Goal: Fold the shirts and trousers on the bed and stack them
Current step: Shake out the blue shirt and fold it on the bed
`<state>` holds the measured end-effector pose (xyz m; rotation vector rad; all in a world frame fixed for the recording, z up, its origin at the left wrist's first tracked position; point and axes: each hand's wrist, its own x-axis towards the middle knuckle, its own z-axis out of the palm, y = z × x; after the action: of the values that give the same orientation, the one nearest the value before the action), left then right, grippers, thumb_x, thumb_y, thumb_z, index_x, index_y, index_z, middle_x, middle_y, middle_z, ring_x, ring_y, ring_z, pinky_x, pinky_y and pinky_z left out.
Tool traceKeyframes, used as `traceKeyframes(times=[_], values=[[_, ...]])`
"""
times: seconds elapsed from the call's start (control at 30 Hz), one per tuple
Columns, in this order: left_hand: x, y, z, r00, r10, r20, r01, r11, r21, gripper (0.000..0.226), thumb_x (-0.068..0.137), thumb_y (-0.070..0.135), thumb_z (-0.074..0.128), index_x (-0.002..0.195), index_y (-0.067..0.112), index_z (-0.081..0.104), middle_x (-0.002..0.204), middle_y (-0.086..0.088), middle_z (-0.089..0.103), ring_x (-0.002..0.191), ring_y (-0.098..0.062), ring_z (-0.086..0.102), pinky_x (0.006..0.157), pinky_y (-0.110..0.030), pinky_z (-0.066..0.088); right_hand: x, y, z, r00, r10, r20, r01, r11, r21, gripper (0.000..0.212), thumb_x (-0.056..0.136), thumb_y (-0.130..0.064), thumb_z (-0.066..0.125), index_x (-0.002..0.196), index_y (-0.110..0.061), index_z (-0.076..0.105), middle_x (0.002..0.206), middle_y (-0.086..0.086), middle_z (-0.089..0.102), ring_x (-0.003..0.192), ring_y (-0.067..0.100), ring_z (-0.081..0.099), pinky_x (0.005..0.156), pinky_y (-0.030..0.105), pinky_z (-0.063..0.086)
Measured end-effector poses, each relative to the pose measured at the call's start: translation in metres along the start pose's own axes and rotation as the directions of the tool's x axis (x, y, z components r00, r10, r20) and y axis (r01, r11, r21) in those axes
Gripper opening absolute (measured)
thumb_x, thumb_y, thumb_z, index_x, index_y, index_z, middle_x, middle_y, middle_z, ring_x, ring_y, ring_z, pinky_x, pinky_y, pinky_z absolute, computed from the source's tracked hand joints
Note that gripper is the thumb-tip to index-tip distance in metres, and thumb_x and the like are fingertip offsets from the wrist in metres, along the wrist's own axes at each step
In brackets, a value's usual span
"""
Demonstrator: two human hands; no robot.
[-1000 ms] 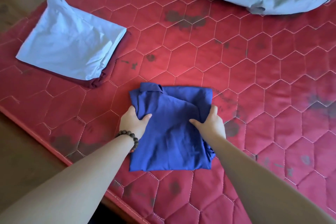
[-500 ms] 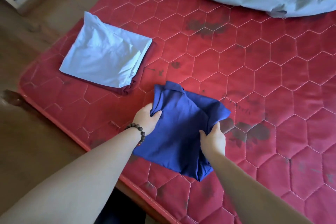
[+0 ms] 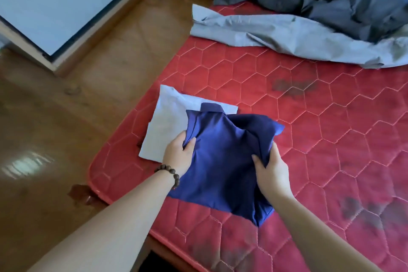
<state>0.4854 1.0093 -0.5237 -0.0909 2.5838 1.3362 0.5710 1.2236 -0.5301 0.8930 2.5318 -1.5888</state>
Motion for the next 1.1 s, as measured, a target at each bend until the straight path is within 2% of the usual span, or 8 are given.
traceKeyframes(times=[0.13,0.27,0.47,0.67,0.77,0.93,1.0,1.1], values=[[0.053,-0.018,-0.064,1.000,0.017,-0.019,-0.018,0.999,-0.046,0.014,0.096,0.015,0.053,0.085,0.010,0.060,0.073,0.000,0.061,0.065,-0.001,0.053,0.061,-0.010,0.038,0.025,-0.054,0.051,1.000,-0.019,-0.023,0.019,1.000,-0.023,0.046,0.088,-0.015,0.059,0.125,-0.039,0.047,0.089,-0.031,0.056,0.078,-0.004,0.054,0.067,0.011,0.037],[0.103,-0.046,-0.089,1.000,0.019,-0.025,-0.020,0.998,-0.055,0.013,0.095,0.020,0.055,0.095,0.010,0.062,0.083,-0.003,0.065,0.078,-0.017,0.057,0.070,-0.023,0.042,0.059,-0.069,0.091,0.997,0.002,-0.071,-0.006,0.998,-0.065,0.044,0.087,-0.021,0.061,0.123,-0.041,0.045,0.090,-0.031,0.058,0.080,-0.010,0.055,0.064,0.006,0.036],[0.139,-0.112,-0.079,0.941,-0.284,0.186,0.274,0.958,0.079,0.032,0.086,0.042,0.064,0.104,0.018,0.054,0.093,0.004,0.062,0.088,-0.020,0.058,0.072,-0.027,0.038,0.073,-0.039,0.142,0.934,0.349,-0.081,-0.359,0.910,-0.210,0.051,0.082,-0.048,0.068,0.105,-0.009,0.043,0.089,0.002,0.056,0.087,0.031,0.057,0.066,0.032,0.038],[0.150,-0.114,-0.076,0.975,-0.019,0.222,0.022,1.000,-0.012,0.023,0.088,0.017,0.066,0.107,0.015,0.055,0.096,0.005,0.064,0.089,-0.014,0.058,0.071,-0.010,0.037,0.061,-0.035,0.159,0.951,0.280,-0.131,-0.302,0.930,-0.208,0.031,0.086,-0.024,0.066,0.097,-0.014,0.039,0.075,-0.003,0.051,0.070,0.025,0.050,0.057,0.032,0.034],[0.151,-0.116,-0.079,0.982,-0.029,0.188,0.035,0.999,-0.026,0.024,0.089,0.018,0.065,0.110,0.014,0.056,0.094,0.005,0.064,0.087,-0.015,0.060,0.065,-0.003,0.036,0.051,-0.031,0.160,0.950,0.265,-0.164,-0.290,0.945,-0.149,0.024,0.089,-0.019,0.063,0.099,-0.014,0.043,0.074,-0.005,0.053,0.070,0.024,0.051,0.053,0.024,0.034],[0.143,-0.113,-0.079,0.985,-0.043,0.165,0.014,0.984,0.176,0.028,0.091,0.026,0.062,0.111,0.009,0.052,0.087,0.000,0.063,0.087,-0.030,0.062,0.060,-0.019,0.039,0.050,-0.028,0.151,0.968,0.208,-0.143,-0.229,0.961,-0.152,0.017,0.091,-0.018,0.058,0.100,-0.018,0.044,0.083,-0.001,0.060,0.079,0.028,0.056,0.059,0.027,0.041],[0.140,-0.105,-0.081,0.993,0.116,-0.009,-0.106,0.937,0.332,0.035,0.089,0.023,0.063,0.117,0.005,0.053,0.104,-0.014,0.061,0.097,-0.037,0.058,0.073,-0.036,0.045,0.052,-0.033,0.148,0.955,0.159,-0.249,-0.221,0.945,-0.243,0.035,0.091,-0.019,0.058,0.123,-0.017,0.046,0.110,0.007,0.058,0.103,0.032,0.054,0.080,0.036,0.044],[0.135,-0.088,-0.074,0.848,0.524,-0.076,-0.416,0.748,0.518,0.031,0.083,0.016,0.061,0.113,0.007,0.060,0.120,-0.015,0.056,0.115,-0.036,0.051,0.092,-0.049,0.039,0.054,-0.043,0.150,0.902,-0.156,-0.402,-0.083,0.851,-0.519,0.052,0.088,-0.018,0.063,0.136,-0.008,0.046,0.134,0.018,0.047,0.123,0.037,0.042,0.100,0.048,0.035]])
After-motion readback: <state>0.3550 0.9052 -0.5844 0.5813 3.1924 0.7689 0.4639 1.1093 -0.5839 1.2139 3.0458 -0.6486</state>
